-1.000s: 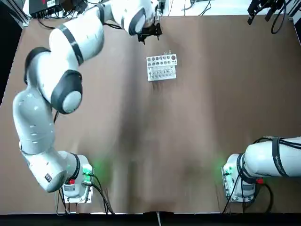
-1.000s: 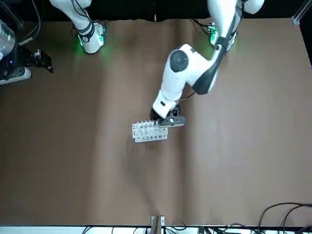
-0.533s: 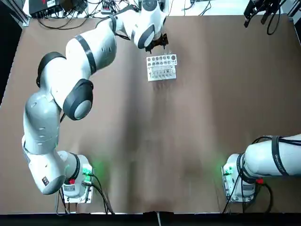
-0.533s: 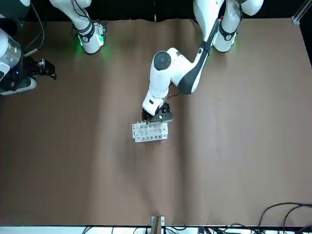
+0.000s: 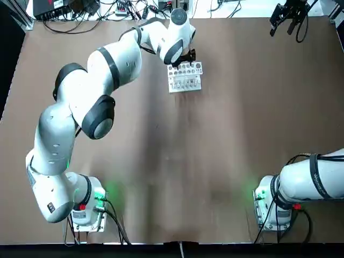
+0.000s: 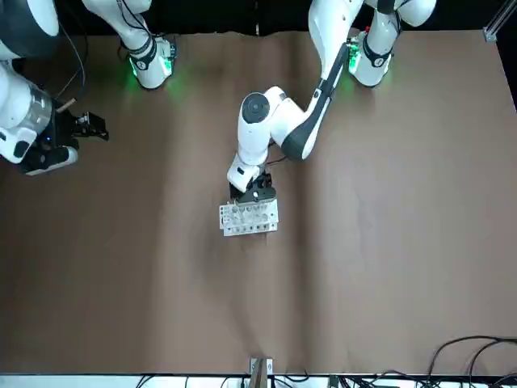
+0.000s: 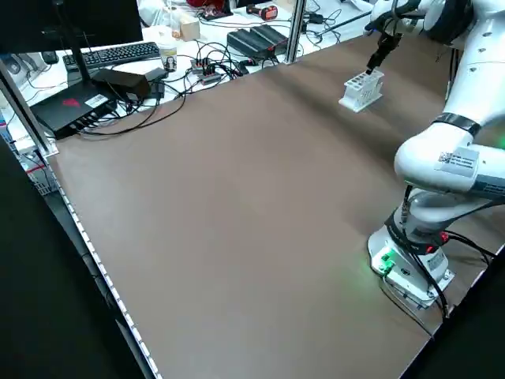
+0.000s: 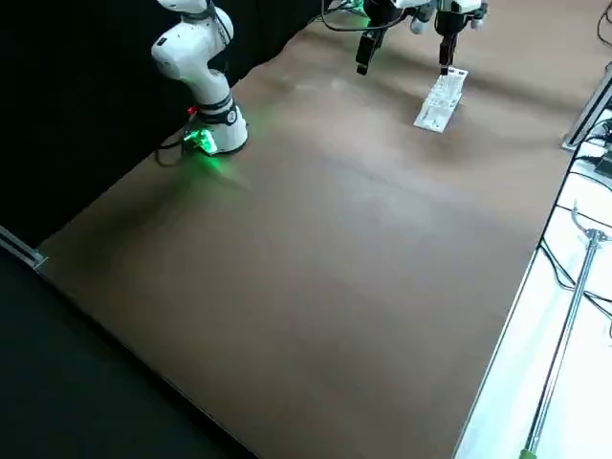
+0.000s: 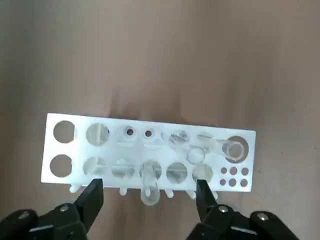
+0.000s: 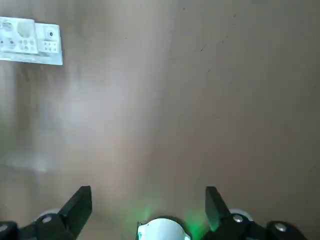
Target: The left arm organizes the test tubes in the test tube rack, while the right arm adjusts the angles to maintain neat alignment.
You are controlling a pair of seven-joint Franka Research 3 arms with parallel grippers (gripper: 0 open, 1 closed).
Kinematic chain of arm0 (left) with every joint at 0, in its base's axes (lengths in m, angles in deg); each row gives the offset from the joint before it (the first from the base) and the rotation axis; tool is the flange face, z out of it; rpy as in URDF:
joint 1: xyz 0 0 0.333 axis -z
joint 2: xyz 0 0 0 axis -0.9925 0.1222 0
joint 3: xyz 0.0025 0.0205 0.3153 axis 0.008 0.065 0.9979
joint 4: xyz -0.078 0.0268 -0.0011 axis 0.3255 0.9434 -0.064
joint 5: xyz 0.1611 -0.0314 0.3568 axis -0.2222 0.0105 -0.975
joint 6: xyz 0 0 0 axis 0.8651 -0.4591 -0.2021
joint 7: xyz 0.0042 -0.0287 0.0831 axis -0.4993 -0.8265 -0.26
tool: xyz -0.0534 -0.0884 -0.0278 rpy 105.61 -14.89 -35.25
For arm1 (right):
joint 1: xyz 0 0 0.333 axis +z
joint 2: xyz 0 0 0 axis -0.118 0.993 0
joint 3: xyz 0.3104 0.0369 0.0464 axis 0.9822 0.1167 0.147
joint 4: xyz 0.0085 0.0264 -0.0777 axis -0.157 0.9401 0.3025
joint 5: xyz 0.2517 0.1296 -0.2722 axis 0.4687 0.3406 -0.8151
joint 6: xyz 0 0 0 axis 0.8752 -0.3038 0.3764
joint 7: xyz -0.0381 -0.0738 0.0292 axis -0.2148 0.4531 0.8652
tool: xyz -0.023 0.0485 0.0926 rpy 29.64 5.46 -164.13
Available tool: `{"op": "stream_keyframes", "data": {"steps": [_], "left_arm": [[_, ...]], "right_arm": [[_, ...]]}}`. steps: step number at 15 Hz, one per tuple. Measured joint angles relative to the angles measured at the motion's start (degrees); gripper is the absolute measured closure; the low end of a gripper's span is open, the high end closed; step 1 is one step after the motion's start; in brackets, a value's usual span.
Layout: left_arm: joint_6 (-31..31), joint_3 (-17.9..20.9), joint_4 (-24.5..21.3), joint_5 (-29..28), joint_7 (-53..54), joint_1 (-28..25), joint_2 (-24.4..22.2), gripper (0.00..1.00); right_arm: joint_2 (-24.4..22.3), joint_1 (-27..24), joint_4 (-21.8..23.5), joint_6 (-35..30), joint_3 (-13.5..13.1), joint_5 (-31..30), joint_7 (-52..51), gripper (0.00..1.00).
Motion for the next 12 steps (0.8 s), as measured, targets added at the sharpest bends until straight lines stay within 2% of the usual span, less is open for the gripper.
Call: {"op": "stream_keyframes", "data": {"steps": [1, 2, 8, 12], "left_arm": [[0.0, 0.0, 0.0, 0.0, -0.2, 0.2, 0.0, 0.18], [0.0, 0.0, 0.1, 0.0, -0.3, 0.4, 0.1, 0.24], [2.3, 0.0, 0.1, 0.0, -1.8, 1.1, 0.3, 0.27], [4.6, 0.0, 0.2, 0.0, -1.9, 1.2, 0.3, 0.34]], "right_arm": [[0.2, 0.2, 0.0, 0.0, 0.0, 0.3, 0.0, 0.0], [0.5, 0.5, 0.0, 0.0, 0.0, 0.5, 0.3, 0.0], [2.6, 3.7, 0.0, -0.1, 0.1, 0.7, 5.0, 0.0], [2.9, 3.8, 0.0, -0.1, 0.1, 0.7, 5.1, 0.0]]}}
